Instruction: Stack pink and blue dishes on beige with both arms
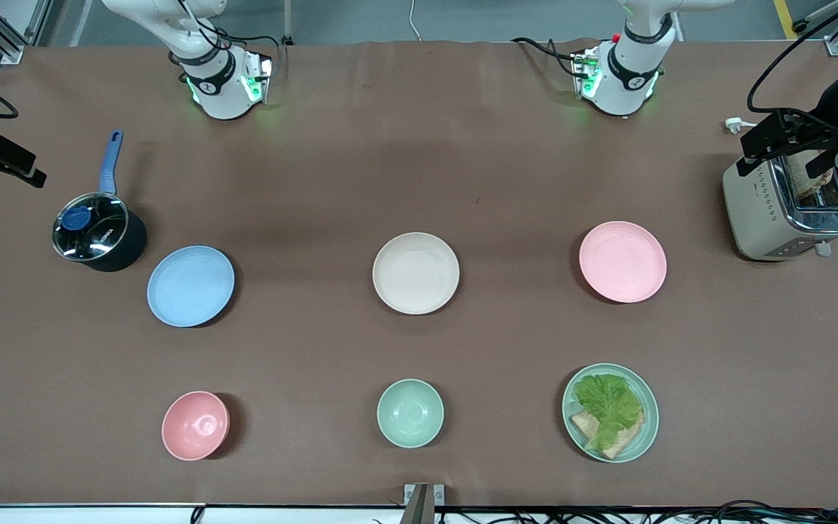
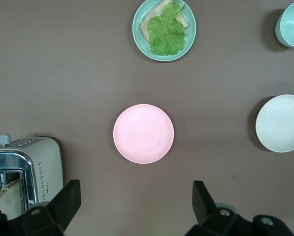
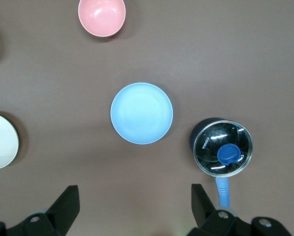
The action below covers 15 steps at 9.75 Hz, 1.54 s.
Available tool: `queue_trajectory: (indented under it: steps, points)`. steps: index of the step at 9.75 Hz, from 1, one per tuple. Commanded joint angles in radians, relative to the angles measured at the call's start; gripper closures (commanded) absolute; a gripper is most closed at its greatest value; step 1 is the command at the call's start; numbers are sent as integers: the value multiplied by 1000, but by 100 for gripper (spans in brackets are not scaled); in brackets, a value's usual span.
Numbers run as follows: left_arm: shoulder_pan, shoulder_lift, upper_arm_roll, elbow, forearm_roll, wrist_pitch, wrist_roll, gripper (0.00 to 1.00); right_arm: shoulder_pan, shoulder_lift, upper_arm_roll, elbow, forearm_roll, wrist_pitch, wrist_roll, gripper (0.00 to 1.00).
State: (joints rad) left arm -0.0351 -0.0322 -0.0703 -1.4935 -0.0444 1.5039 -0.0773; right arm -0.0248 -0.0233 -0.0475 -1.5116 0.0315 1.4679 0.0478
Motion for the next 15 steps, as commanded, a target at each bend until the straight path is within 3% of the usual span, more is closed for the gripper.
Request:
queue_trajectory:
  steps: [1, 3, 5, 8, 12, 14, 15]
  points:
    - [4, 8, -6, -16, 21, 4, 7, 0, 8, -4, -5, -1, -19, -8, -8, 0]
    - [15, 17, 3, -24, 15, 2, -25, 0, 6, -4, -5, -1, -19, -8, -8, 0]
    - [20, 46, 82, -77, -72, 45, 4, 1, 6, -4, -5, -2, -19, -8, -8, 0]
    - [30, 109, 135, -268, -124, 284, 155, 1, 6, -4, -5, -1, -19, -8, -8, 0]
    - [95, 319, 136, -434, -305, 571, 483, 0, -4, 104, -8, -1, -15, 29, -25, 0]
    - [98, 415, 136, -484, -434, 686, 631, 0, -20, 178, -23, -68, -4, 159, -48, 0]
    - [96, 464, 136, -487, -445, 723, 669, 0, -30, 210, -29, -123, -4, 228, -106, 0]
